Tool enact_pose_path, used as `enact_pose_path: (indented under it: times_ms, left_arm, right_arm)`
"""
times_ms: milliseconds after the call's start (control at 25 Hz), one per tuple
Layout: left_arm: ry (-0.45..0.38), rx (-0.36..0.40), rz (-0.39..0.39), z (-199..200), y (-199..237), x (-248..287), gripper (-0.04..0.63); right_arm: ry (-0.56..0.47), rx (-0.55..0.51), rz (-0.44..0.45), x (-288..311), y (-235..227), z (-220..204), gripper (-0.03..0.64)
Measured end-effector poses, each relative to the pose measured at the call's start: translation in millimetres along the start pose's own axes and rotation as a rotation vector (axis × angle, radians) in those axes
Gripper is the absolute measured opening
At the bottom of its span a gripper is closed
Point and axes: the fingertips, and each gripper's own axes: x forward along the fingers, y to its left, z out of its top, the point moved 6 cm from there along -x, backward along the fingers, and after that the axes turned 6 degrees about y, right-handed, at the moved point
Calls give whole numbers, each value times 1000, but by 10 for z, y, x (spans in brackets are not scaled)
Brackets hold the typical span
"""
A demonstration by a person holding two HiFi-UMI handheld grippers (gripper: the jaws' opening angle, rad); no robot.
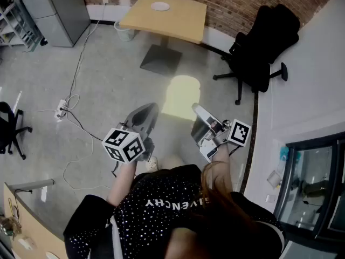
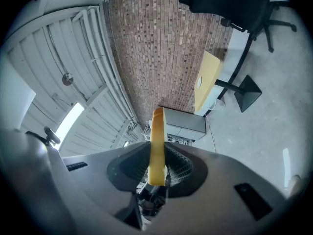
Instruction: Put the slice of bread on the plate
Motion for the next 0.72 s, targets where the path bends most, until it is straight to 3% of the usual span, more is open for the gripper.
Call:
enact_pose_path:
  times_ms: [280, 480, 720]
  left_arm:
    - [17, -36, 14, -65, 169, 109, 11]
    - [-6, -55, 30, 126, 393, 394, 11]
    - [-29, -17, 50, 513, 624, 948, 11]
  right_arm:
    - [36, 16, 18, 120, -140, 93, 97]
    - [30, 34, 39, 316, -314, 492, 97]
    - [43, 25, 82, 612, -437, 1150, 97]
